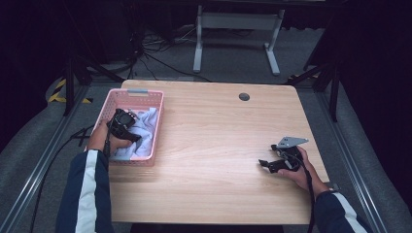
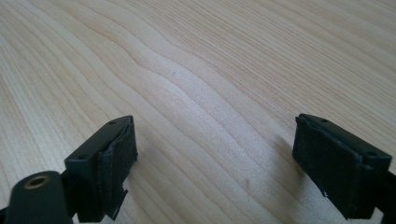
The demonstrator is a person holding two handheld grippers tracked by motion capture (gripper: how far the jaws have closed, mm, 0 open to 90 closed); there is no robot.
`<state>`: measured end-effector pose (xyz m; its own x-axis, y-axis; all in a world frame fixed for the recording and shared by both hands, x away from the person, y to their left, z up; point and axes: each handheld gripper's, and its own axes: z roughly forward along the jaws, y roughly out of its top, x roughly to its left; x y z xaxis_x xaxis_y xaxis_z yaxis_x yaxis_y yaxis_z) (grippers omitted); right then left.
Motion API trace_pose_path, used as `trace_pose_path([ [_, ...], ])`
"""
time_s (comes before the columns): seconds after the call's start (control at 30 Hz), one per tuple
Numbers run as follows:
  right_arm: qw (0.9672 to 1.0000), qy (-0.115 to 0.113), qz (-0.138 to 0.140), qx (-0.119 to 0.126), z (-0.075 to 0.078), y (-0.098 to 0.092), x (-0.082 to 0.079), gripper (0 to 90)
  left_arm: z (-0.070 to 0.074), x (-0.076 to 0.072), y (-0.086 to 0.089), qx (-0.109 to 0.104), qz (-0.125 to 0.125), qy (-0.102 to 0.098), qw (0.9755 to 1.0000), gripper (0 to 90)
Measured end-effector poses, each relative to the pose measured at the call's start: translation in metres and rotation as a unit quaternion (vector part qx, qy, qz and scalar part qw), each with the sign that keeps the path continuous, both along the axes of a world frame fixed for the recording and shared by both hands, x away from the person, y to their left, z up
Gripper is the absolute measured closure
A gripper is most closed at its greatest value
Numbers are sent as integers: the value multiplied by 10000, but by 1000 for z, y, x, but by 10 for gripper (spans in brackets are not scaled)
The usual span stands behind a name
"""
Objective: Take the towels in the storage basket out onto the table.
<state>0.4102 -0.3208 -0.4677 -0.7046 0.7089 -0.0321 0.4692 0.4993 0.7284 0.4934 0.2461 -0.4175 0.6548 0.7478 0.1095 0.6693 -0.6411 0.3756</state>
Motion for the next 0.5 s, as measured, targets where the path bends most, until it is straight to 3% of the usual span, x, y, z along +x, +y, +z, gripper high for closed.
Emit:
trace_pose_path([
  [0.1,10000,-8,9,-16,0,0,0,139,6,-3,5,-180,173,-227,9994,562],
  [0.13,10000,-6,9,-15,0,0,0,139,6,-3,5,-180,173,-227,9994,562],
  [0.2,10000,-8,10,-15,0,0,0,139,11,-6,7,-147,265,-411,9987,563],
  [0.3,10000,-10,9,-11,0,0,0,139,22,-10,13,-204,409,-766,9960,568],
  [0.4,10000,-12,6,-9,0,0,0,139,35,-17,18,-431,512,-1034,9924,572],
  [0.43,10000,-12,6,-10,0,0,0,139,38,-18,18,-380,579,-1189,9905,573],
  [0.5,10000,-13,5,-10,0,0,0,139,45,-22,20,-495,575,-1235,9894,574],
])
